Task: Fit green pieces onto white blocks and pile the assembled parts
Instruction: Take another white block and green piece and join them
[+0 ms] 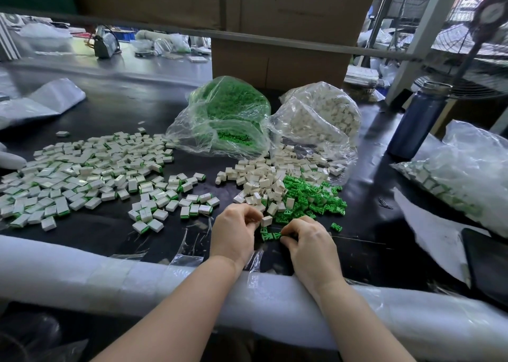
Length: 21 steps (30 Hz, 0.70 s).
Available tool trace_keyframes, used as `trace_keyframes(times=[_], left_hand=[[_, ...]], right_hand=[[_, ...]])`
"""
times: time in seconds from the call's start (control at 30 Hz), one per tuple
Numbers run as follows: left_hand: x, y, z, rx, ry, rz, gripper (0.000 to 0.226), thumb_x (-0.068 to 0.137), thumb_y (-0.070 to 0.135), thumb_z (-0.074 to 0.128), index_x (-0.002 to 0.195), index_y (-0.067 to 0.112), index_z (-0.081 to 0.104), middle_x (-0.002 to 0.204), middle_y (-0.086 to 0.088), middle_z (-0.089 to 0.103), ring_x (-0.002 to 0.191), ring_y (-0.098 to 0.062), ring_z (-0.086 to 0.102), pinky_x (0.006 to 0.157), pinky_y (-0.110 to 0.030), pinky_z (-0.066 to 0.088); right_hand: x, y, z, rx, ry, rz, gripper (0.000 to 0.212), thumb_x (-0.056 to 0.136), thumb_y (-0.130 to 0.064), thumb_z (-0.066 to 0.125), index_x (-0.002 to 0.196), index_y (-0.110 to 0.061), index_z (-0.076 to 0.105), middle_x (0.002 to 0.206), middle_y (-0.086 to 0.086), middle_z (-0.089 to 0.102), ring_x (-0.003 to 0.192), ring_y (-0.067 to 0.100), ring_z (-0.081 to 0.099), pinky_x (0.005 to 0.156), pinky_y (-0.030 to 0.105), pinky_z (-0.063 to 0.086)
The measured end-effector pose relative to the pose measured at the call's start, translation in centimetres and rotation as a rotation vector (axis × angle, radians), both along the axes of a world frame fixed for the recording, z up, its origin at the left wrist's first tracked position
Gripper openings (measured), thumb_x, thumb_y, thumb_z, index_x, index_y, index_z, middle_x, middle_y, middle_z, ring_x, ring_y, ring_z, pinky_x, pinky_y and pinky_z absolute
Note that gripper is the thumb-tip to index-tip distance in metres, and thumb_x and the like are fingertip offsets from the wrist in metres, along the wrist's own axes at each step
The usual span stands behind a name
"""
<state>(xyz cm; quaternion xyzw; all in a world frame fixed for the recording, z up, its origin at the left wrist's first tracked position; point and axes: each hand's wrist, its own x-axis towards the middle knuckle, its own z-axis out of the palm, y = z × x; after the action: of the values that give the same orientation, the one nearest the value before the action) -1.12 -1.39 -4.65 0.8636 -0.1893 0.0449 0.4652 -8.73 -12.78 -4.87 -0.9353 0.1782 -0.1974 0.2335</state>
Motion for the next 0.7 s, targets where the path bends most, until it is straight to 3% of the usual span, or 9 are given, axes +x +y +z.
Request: trace_keyframes(times=[0.13,0.3,0.4,0.5,0.7], left_hand=[[0.12,0.25,0.06,-0.095,0.07,0.021,0.017,0.084,0.011,0.066,0.079,0.024,0.056,0.074,0.012,0.058,0.07,-0.003,0.056,0.059,-0.001,0.04],[-0.12,0.22,0.44,-0.241,0.228,-0.12,0.015,0.089,0.013,0.059,0.088,0.027,0.064,0.087,-0.003,0.061,0.076,-0.014,0.06,0.072,-0.021,0.052],[-0.47,0.25,0.61,-0.281,0.331,-0.226,0.02,0.088,0.008,0.06,0.083,0.027,0.064,0.081,-0.001,0.061,0.085,-0.025,0.066,0.08,-0.032,0.056],[-0.5,0.28,0.62,-0.279,0.344,-0.265,0.016,0.086,0.008,0.063,0.083,0.024,0.063,0.08,-0.002,0.063,0.08,-0.023,0.066,0.081,-0.036,0.056],[-0.63,0.24,0.72,-0.301,0.336,-0.3,0.013,0.086,0.01,0.064,0.084,0.023,0.062,0.08,-0.004,0.065,0.077,-0.016,0.063,0.079,-0.029,0.053]], right_hand=[[0.07,0.02,-0.07,-0.028,0.007,-0.001,0.014,0.091,-0.022,0.057,0.099,-0.016,0.066,0.098,-0.002,0.062,0.096,0.017,0.053,0.083,0.027,0.041],[-0.01,-0.09,-0.07,0.001,-0.053,-0.008,0.019,0.096,-0.02,0.048,0.097,-0.011,0.065,0.095,0.001,0.063,0.091,0.018,0.054,0.078,0.026,0.038],[-0.16,-0.27,0.15,0.154,-0.149,-0.014,0.014,0.095,-0.014,0.051,0.091,-0.011,0.064,0.089,-0.001,0.063,0.086,0.016,0.055,0.076,0.026,0.04],[-0.31,-0.46,0.36,0.34,-0.208,-0.002,0.015,0.093,-0.01,0.054,0.083,-0.017,0.063,0.078,-0.004,0.064,0.074,0.011,0.058,0.069,0.024,0.045],[-0.42,-0.61,0.71,0.614,-0.269,0.036,0.028,0.089,-0.001,0.058,0.076,-0.025,0.064,0.066,-0.005,0.066,0.058,0.004,0.063,0.061,0.02,0.054]])
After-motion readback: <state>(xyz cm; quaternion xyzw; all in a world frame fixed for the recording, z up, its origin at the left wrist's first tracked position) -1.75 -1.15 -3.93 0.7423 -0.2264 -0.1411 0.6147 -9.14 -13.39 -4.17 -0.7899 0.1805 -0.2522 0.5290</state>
